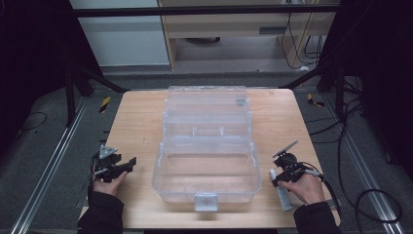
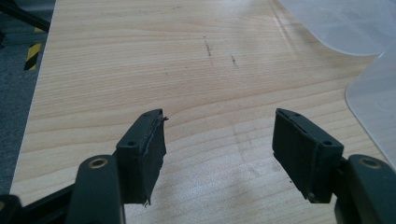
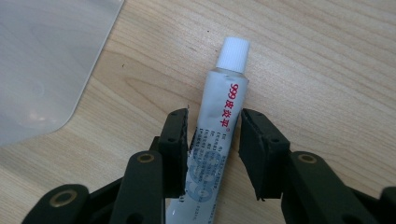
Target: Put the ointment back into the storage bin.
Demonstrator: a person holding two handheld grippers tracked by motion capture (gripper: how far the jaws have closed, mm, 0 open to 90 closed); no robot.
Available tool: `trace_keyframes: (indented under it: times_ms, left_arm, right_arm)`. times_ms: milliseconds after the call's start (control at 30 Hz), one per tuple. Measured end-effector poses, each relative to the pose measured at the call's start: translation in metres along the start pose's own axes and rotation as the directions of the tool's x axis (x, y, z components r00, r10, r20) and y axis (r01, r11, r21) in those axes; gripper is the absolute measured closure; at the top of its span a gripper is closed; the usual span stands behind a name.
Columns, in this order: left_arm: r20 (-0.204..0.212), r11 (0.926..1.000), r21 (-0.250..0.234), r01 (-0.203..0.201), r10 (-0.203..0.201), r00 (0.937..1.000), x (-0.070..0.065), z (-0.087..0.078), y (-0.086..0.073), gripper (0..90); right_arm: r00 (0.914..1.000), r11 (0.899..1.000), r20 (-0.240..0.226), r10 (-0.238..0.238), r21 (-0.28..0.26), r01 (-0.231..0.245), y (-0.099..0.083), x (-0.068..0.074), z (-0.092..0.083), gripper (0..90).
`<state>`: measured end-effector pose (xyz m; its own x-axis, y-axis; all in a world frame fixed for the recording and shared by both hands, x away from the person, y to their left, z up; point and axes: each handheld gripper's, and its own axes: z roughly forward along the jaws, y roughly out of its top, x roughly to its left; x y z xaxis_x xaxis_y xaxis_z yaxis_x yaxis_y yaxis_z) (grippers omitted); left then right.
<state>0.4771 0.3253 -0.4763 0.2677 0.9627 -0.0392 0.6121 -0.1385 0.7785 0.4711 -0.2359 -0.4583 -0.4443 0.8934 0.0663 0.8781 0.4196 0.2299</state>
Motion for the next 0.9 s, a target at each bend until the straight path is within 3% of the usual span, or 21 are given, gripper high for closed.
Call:
trace_keyframes:
  times_ms: [467,900]
  left_arm:
    - [0.0,1.0,0.0,0.0,0.0,1.0,0.0003,-0.0002,0.0001,34.3]
    - [-0.002,1.0,0.003,-0.001,0.001,1.0,-0.0008,0.0004,0.0006,34.5]
  right_arm:
    - [0.9998,0.999,0.012,-0.013,0.046,0.013,0.0035,0.0029,0.0077,68.7]
    - [0.9998,0.999,0.012,-0.014,0.05,0.013,0.004,0.0008,0.0034,69.7]
